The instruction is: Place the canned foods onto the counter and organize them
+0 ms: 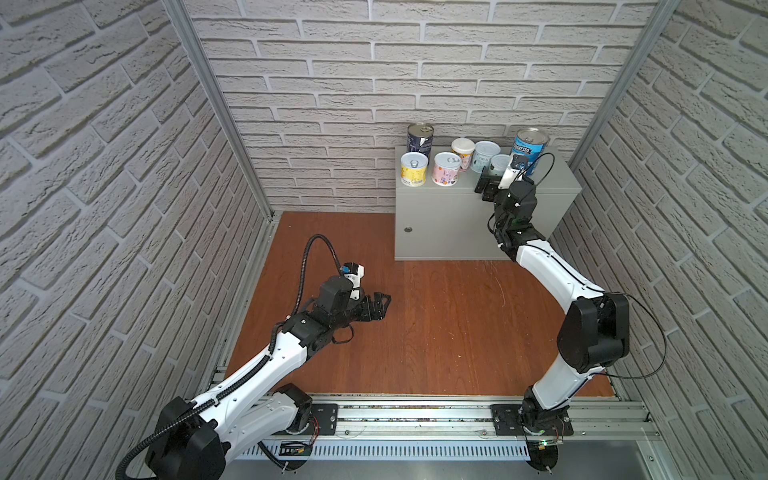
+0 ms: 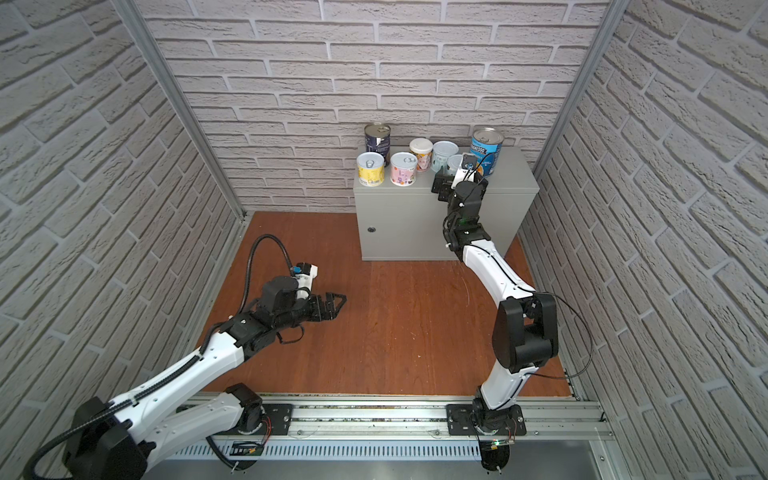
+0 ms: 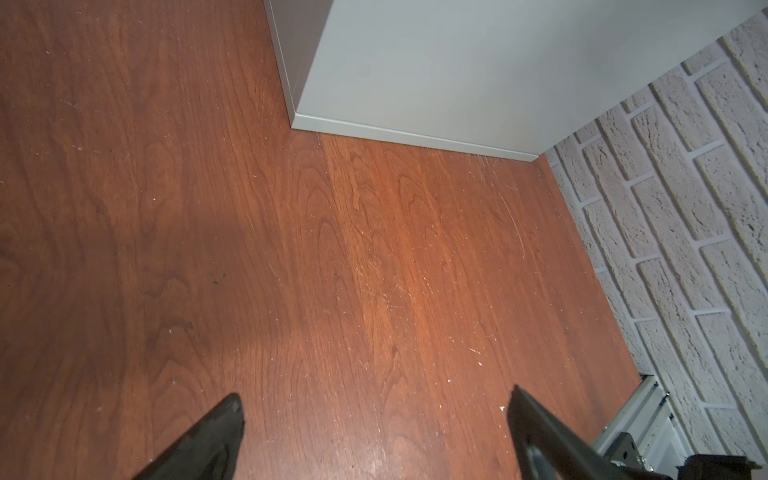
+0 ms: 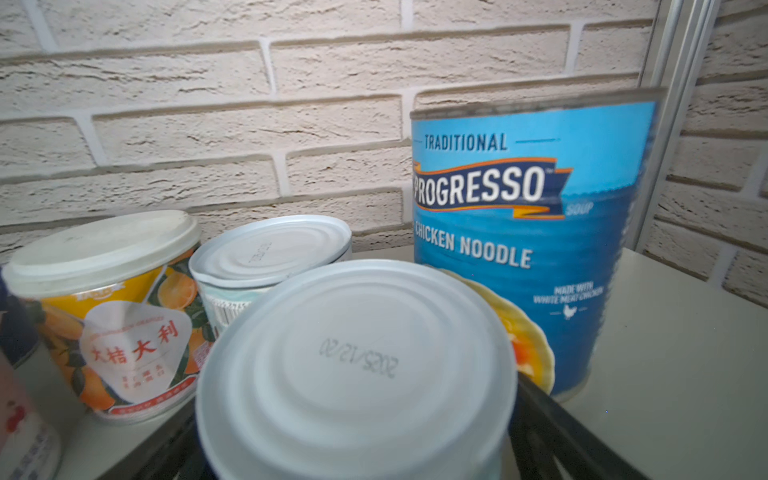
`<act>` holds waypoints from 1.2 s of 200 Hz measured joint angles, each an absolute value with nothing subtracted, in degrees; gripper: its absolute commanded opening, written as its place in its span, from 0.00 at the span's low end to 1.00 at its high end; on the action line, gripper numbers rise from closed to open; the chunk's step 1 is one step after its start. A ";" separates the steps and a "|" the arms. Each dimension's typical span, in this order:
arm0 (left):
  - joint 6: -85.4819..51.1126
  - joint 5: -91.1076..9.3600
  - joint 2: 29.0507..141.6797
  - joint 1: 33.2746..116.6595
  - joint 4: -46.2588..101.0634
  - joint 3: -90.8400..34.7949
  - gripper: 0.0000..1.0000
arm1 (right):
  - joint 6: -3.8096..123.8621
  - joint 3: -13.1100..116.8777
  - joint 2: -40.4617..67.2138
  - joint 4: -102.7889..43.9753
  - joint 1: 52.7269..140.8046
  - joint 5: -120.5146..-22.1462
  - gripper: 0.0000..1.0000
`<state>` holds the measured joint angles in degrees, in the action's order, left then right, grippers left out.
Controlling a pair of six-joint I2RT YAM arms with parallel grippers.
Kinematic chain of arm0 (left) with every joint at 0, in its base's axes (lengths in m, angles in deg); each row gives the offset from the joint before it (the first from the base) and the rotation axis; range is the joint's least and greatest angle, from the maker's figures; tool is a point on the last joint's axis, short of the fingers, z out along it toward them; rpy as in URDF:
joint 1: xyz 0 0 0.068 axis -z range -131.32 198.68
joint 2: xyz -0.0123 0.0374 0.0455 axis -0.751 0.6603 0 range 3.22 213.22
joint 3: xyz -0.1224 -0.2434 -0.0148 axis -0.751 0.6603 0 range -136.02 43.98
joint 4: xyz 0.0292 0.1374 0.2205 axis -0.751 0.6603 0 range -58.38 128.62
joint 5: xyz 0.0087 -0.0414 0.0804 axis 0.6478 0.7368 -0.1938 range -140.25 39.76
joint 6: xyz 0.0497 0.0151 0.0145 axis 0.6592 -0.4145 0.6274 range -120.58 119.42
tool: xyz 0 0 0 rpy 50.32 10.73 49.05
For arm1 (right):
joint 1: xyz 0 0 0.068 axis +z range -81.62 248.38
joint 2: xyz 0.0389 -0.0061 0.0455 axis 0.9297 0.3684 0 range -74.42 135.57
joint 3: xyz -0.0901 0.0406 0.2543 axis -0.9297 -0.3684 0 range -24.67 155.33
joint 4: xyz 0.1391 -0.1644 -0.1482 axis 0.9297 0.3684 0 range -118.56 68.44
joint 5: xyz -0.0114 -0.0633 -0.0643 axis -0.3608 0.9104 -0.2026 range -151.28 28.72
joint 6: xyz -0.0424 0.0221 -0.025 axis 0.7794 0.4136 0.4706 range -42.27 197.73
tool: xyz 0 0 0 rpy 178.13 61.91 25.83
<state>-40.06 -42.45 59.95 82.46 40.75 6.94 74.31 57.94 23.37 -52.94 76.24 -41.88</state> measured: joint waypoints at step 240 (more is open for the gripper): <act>-37.11 -47.28 61.31 81.85 37.82 6.66 0.98 | 73.89 28.26 -0.82 -46.62 76.13 -42.89 0.99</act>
